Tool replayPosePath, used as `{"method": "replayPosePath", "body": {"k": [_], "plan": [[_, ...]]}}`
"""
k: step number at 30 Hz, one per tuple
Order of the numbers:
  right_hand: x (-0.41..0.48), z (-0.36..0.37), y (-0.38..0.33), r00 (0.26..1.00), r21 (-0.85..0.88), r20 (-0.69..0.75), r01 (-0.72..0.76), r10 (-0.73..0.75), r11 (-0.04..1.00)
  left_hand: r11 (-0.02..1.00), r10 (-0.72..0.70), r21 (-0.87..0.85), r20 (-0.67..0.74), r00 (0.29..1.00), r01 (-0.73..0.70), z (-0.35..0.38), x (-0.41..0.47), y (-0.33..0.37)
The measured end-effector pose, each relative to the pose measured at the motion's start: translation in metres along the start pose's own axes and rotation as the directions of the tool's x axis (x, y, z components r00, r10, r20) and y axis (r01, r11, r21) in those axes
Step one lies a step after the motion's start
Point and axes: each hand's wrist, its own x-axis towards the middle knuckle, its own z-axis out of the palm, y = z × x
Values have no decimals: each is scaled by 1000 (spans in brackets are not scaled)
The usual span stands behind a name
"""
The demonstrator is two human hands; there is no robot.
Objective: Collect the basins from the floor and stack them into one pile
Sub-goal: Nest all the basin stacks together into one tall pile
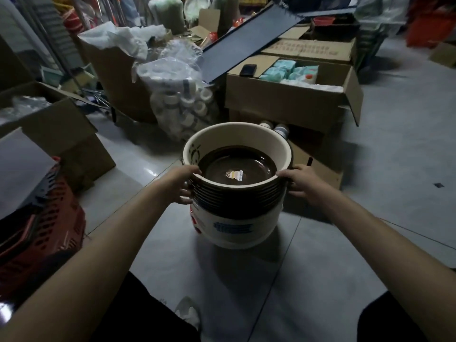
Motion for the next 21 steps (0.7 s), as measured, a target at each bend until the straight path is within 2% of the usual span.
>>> {"method": "replayPosePath", "body": {"k": [4,6,7,10,12,13,15,18,21], "plan": [[-3,8,13,976,-244,-54,193,-212,950,939,265,255,-117,957,-229,16,9,-16],[-3,11,17,924,-421,-79,311,-375,852,873,388,376,-153,909,-310,19,17,-26],[-6,13,17,906,-516,-73,323,-416,793,828,430,468,-175,886,-309,19,21,-30],[-9,25,20,902,-689,-1,312,-431,654,617,592,742,-219,775,-261,24,18,-41],[-12,35,26,908,-785,60,300,-415,542,443,717,856,-160,678,-267,29,13,-45],[-14,40,30,912,-817,91,298,-400,494,397,732,876,-120,671,-275,32,13,-49],[-19,44,35,913,-844,143,314,-381,435,394,706,878,-101,701,-270,37,13,-57],[-23,42,39,907,-888,186,319,-379,329,384,696,898,-131,706,-212,55,8,-68],[-23,36,44,907,-915,189,302,-377,267,394,686,902,-160,709,-178,69,1,-72]]}}
